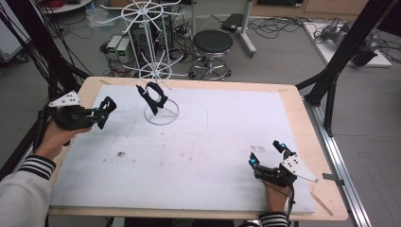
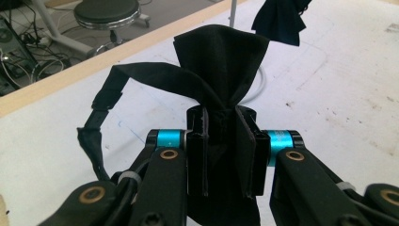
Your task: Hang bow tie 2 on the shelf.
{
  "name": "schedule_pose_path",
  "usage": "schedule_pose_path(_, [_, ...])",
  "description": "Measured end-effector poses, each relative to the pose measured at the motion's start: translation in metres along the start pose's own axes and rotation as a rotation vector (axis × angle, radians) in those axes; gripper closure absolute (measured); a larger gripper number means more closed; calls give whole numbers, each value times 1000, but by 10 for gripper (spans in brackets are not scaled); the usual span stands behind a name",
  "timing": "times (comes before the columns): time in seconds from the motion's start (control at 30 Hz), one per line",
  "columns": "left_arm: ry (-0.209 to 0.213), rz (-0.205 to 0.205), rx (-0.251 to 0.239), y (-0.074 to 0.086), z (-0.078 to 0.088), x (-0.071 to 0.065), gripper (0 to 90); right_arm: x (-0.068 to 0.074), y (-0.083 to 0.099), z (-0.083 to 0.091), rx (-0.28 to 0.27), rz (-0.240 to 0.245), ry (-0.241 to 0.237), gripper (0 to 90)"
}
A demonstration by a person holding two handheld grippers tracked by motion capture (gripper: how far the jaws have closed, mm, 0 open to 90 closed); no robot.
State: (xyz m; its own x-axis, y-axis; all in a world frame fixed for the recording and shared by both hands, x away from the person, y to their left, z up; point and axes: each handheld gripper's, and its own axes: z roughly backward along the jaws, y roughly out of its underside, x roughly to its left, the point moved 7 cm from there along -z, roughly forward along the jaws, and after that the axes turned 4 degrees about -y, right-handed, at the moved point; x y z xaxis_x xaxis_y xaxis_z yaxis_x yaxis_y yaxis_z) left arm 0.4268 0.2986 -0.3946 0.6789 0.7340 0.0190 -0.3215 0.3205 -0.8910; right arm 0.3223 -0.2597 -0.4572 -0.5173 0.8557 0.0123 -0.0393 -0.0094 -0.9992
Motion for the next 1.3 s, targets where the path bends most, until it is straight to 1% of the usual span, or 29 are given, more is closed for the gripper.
schedule_pose_path(0.07, [-12, -5, -13, -3, 2, 0, 756, 0, 0, 0, 0, 1, 0, 33])
schedule_pose_path(0.23, [-24, 20, -79, -15, 6, -4, 756, 0, 0, 0, 1, 1, 1, 32])
schedule_pose_path(0.37, [-21, 44, -117, -23, 7, -7, 757, 0, 0, 0, 0, 3, 1, 33])
schedule_pose_path(0.53, [-23, 42, -148, -34, 8, -12, 757, 0, 0, 0, 1, 3, 1, 33])
schedule_pose_path(0.73, [-7, 49, -198, -49, 12, -17, 757, 0, 0, 0, 0, 4, 1, 33])
schedule_pose_path(0.87, [1, 38, -213, -57, 14, -20, 757, 0, 0, 0, 0, 3, 1, 33])
schedule_pose_path(0.97, [9, 39, -224, -62, 15, -23, 757, 0, 0, 0, -1, 1, 0, 32])
schedule_pose_path(1.0, [11, 30, -223, -64, 15, -24, 757, 0, 0, 0, 0, 2, 0, 32])
schedule_pose_path(1.3, [22, 17, -246, -80, 14, -29, 757, 0, 0, 0, -1, 0, 0, 33])
